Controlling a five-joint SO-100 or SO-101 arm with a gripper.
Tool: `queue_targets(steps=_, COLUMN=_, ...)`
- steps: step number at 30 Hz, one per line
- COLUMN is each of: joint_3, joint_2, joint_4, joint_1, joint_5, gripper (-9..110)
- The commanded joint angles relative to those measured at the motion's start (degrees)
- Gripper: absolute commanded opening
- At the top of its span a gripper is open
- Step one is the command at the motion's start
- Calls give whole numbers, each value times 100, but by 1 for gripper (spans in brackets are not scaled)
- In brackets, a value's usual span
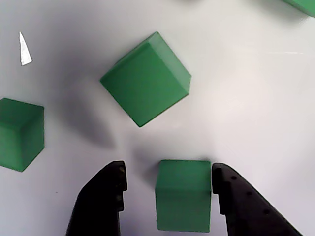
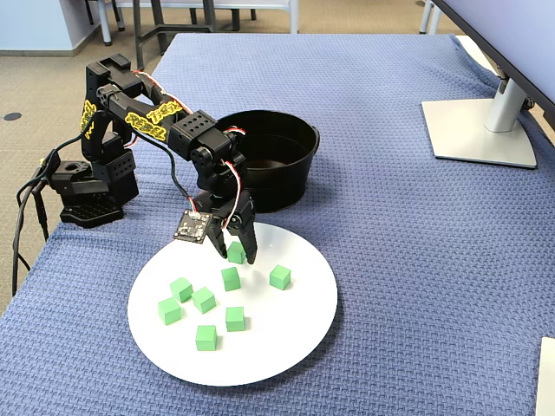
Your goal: Pick up the green cubes from the white plate and place them in the black recipient
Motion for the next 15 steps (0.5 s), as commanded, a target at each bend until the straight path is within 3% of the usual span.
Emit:
queue_targets(steps=1, joint_3=-26, joint_2=105, joint_4=-123, joint_1=-176, joint_5=-44, gripper=14)
queue_targets(steps=15, joint_3=255, joint_2=378, joint_4=-193, joint_1=-264, joint_5=-35, gripper=12)
